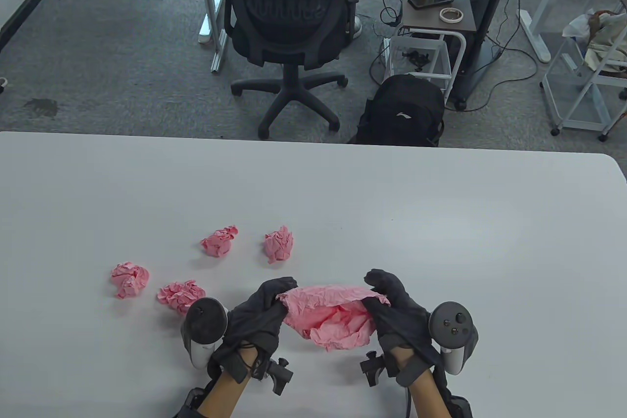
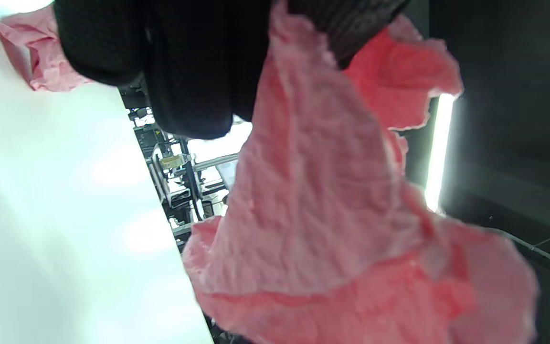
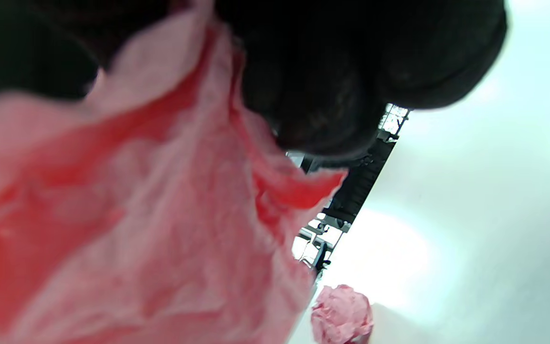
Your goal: Flatten crumpled papers and stack
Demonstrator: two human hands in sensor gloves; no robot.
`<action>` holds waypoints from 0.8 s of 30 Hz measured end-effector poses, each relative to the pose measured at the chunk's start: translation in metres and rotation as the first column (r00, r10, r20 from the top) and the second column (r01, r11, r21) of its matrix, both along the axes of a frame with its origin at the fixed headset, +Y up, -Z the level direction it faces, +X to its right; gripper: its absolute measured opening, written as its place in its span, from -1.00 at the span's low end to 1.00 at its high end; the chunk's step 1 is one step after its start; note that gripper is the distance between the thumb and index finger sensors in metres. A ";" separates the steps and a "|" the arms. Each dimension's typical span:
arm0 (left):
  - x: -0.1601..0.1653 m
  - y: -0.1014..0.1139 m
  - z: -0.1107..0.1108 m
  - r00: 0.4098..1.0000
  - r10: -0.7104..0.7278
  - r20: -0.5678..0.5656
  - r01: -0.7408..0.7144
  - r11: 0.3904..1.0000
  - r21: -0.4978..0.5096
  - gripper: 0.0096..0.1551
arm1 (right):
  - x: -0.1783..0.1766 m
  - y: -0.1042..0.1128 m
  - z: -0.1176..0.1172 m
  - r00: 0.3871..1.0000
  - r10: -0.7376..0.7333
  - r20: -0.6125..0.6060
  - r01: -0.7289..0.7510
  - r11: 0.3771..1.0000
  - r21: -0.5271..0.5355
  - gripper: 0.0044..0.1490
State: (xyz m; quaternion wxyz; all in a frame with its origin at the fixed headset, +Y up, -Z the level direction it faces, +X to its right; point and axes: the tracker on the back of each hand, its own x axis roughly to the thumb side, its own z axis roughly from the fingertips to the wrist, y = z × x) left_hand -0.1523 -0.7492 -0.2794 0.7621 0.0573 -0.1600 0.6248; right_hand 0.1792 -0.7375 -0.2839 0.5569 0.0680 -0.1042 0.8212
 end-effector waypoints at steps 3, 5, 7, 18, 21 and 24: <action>0.002 -0.006 -0.002 0.987 0.143 0.067 -0.137 0.987 -0.082 -0.51 | 0.002 -0.001 -0.001 0.995 0.096 0.022 -0.096 0.995 -0.001 -0.40; 0.004 -0.009 -0.002 0.988 0.136 0.077 -0.129 0.988 -0.088 -0.50 | -0.001 -0.001 0.001 0.991 0.125 0.044 -0.125 0.992 0.004 -0.45; 0.004 -0.008 -0.002 0.993 0.101 0.063 -0.097 0.993 -0.068 -0.50 | -0.002 0.000 0.002 0.989 0.133 0.059 -0.135 0.991 0.015 -0.49; 0.017 0.037 0.022 0.881 -0.426 -0.204 0.472 0.798 0.374 -0.26 | -0.026 0.029 0.024 0.823 0.509 0.254 -0.566 0.777 0.275 -0.51; 0.050 0.035 0.027 0.813 -0.579 -0.059 0.552 0.735 0.394 0.13 | -0.045 0.035 0.035 0.788 0.558 0.261 -0.614 0.684 0.394 -0.50; 0.067 0.030 0.025 0.735 -0.678 -0.018 0.639 0.684 0.350 0.27 | -0.063 0.040 0.046 0.771 0.594 0.231 -0.609 0.582 0.539 -0.45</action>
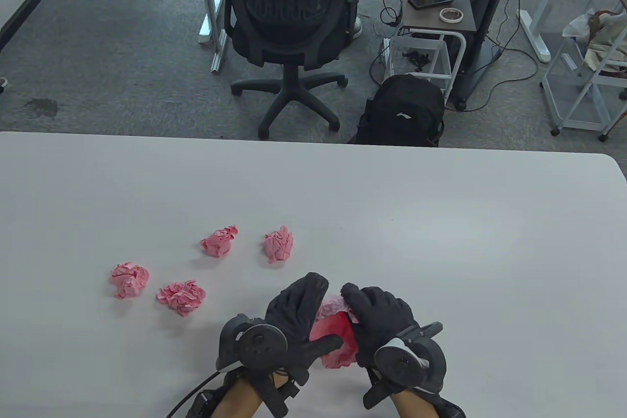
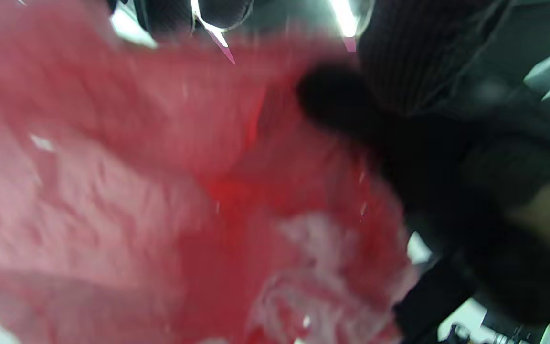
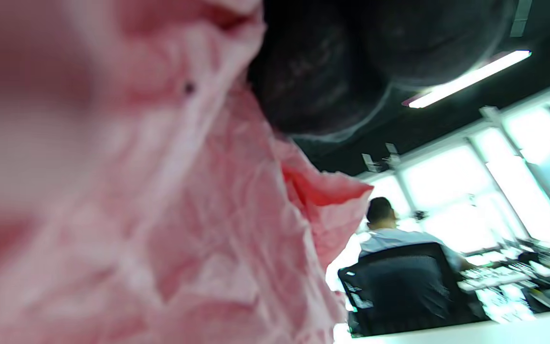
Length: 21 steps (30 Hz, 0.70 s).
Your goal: Flatten crumpled papers and stack
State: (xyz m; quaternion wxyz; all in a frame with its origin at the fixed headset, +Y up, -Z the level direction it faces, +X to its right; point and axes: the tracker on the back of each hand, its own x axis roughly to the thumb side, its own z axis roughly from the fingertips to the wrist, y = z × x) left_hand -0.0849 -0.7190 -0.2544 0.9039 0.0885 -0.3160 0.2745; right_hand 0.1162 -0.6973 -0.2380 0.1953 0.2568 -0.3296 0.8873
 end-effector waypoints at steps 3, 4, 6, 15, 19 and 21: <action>-0.008 0.003 -0.002 0.994 0.032 -0.101 -0.027 0.998 0.050 -0.29 | -0.003 0.001 0.003 1.000 0.004 -0.012 -0.004 1.000 0.031 -0.34; -0.014 0.002 -0.004 0.988 0.093 -0.120 -0.087 0.995 0.054 -0.45 | 0.000 -0.001 0.000 1.000 0.001 0.008 -0.001 1.000 0.002 -0.29; -0.029 -0.002 -0.007 0.953 0.258 -0.159 -0.265 0.964 -0.019 -0.48 | 0.010 -0.005 -0.008 0.998 -0.043 0.037 0.046 0.996 -0.076 -0.27; -0.069 -0.033 -0.028 0.628 0.739 -0.244 -0.771 0.547 -0.326 -0.45 | 0.076 -0.033 -0.045 0.864 -0.419 0.279 0.503 0.748 -0.433 -0.51; -0.075 -0.034 -0.031 0.690 0.682 -0.243 -0.722 0.622 -0.304 -0.45 | 0.096 -0.047 -0.056 0.640 -0.732 0.234 0.700 0.430 -0.570 -0.49; -0.076 -0.035 -0.032 0.692 0.673 -0.261 -0.721 0.631 -0.286 -0.45 | 0.098 -0.054 -0.059 0.490 -0.843 0.221 0.707 0.236 -0.666 -0.47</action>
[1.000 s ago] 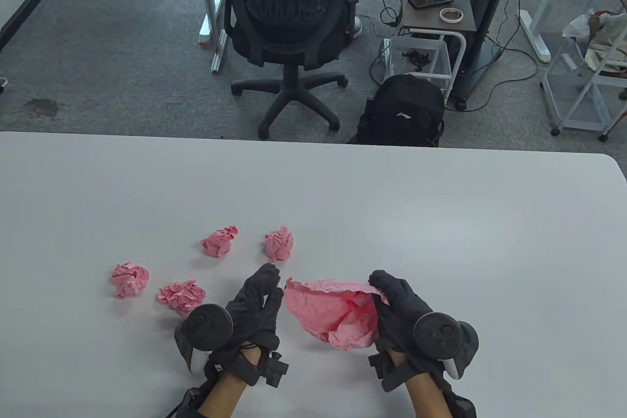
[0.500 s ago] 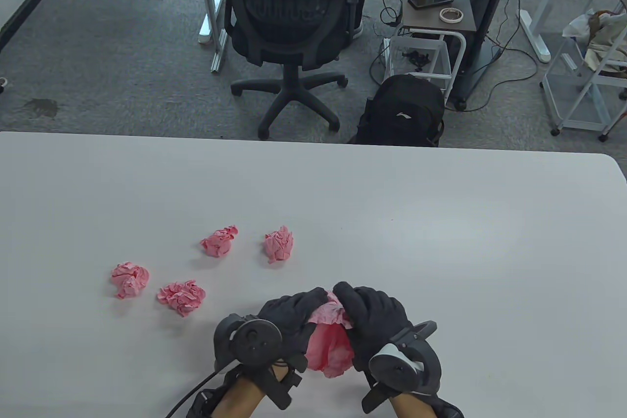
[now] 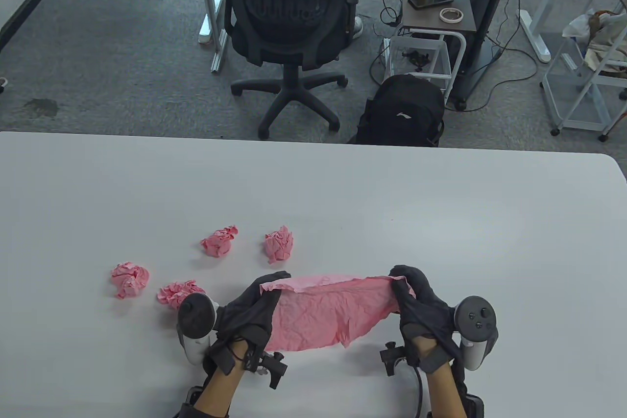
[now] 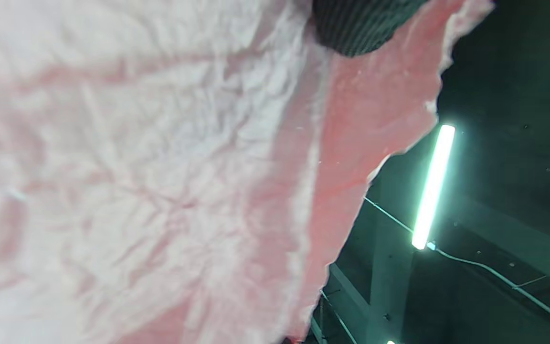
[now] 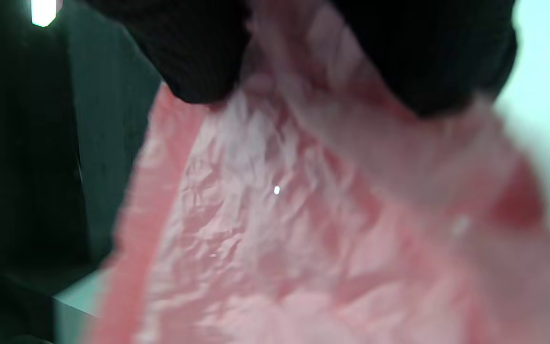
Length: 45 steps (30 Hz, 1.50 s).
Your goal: Flatten crumpled papers and stack
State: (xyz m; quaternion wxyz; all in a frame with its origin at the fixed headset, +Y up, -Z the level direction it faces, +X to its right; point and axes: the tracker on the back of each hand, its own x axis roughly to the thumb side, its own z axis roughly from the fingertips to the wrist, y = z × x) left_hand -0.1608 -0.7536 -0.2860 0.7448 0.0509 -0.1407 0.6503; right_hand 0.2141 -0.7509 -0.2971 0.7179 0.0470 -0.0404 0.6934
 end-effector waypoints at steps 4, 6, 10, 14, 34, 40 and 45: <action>-0.003 -0.003 -0.002 0.999 0.041 -0.001 -0.041 0.999 -0.019 -0.45 | -0.001 -0.004 -0.005 0.958 -0.132 -0.254 0.130 0.991 -0.025 -0.20; -0.007 -0.005 -0.004 0.997 0.080 -0.006 -0.080 0.996 -0.034 -0.45 | -0.003 -0.002 -0.005 0.937 -0.054 -0.346 0.044 0.998 -0.037 -0.12; -0.009 -0.006 -0.006 0.990 0.138 0.029 -0.137 0.989 -0.048 -0.45 | -0.005 0.002 -0.001 0.897 0.306 -0.317 -0.334 0.942 -0.035 -0.41; -0.007 -0.003 -0.006 0.995 0.095 0.041 -0.094 0.995 -0.030 -0.44 | 0.003 0.003 -0.001 0.908 0.404 -0.107 -0.409 0.912 -0.033 -0.48; -0.007 -0.011 -0.009 0.997 0.048 0.058 -0.045 0.997 -0.060 -0.44 | 0.031 -0.004 -0.002 0.957 0.285 -0.049 -0.290 0.944 -0.159 -0.52; 0.006 -0.019 -0.011 0.978 0.069 0.195 -0.045 0.991 -0.125 -0.40 | 0.024 -0.021 -0.008 0.968 -0.219 -0.123 0.204 0.971 -0.124 -0.48; 0.006 -0.025 -0.013 0.974 0.020 0.228 0.018 0.986 -0.164 -0.34 | 0.027 -0.021 -0.011 0.938 -0.308 -0.158 0.294 0.950 -0.106 -0.45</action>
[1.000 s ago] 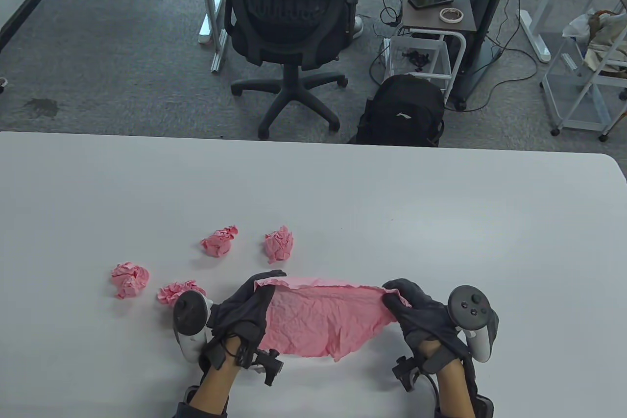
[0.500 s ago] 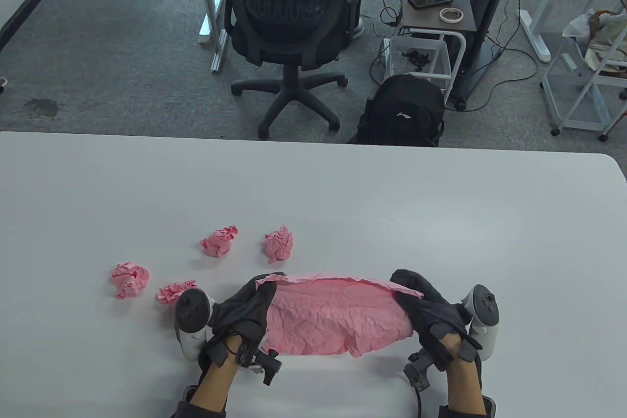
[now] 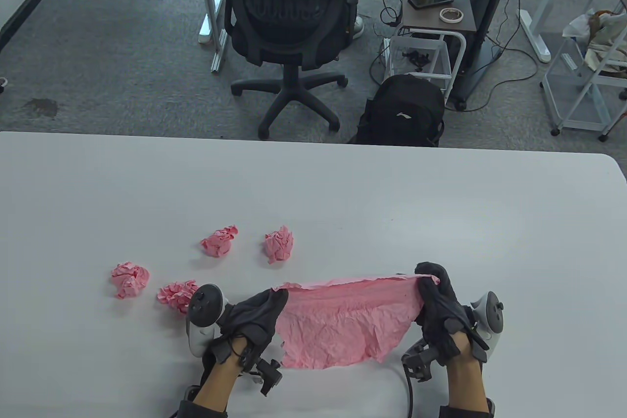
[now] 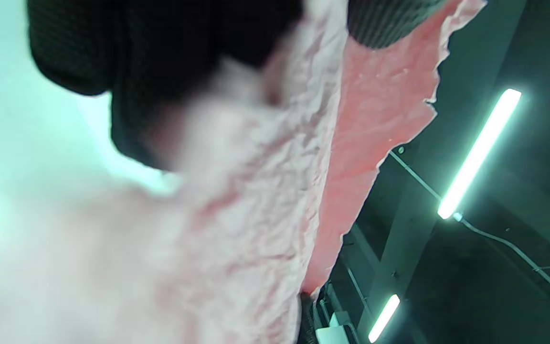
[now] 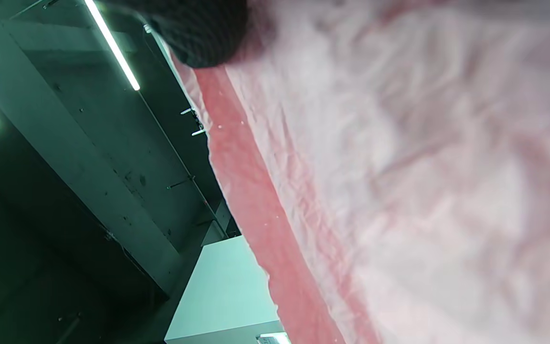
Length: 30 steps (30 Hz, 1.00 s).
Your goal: Flatten crumpled papers and stack
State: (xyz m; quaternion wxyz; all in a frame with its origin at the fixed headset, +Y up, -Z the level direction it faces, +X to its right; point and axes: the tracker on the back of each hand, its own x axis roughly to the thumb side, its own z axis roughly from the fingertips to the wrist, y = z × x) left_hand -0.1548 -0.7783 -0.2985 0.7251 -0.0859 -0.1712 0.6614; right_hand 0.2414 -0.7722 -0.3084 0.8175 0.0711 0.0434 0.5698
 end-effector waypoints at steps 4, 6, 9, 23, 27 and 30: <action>-0.005 0.000 -0.001 0.994 -0.090 -0.068 0.089 0.996 -0.017 -0.39 | 0.013 0.007 0.004 0.958 0.268 0.105 -0.264 0.963 -0.046 -0.45; -0.006 -0.001 -0.001 0.987 -0.135 -0.093 0.131 0.990 -0.043 -0.43 | 0.017 0.008 0.005 0.912 0.385 0.144 -0.376 0.923 -0.086 -0.45; -0.008 0.002 0.003 0.953 -0.245 -0.179 0.241 0.970 -0.039 -0.44 | 0.017 0.007 0.007 0.811 0.552 0.195 -0.527 0.833 -0.165 -0.45; 0.071 0.009 0.024 0.280 -0.960 0.029 0.856 0.263 0.444 -0.10 | 0.004 0.004 0.004 0.476 0.878 0.053 -0.847 0.474 -0.242 -0.47; 0.064 0.000 0.019 0.231 -0.966 0.120 0.884 0.260 0.389 -0.01 | 0.027 0.012 0.010 0.290 0.927 0.237 -0.835 0.366 -0.411 -0.46; 0.060 -0.003 0.017 0.216 -0.962 0.169 0.895 0.264 0.360 0.11 | 0.034 0.017 0.014 0.216 0.935 0.281 -0.843 0.324 -0.430 -0.45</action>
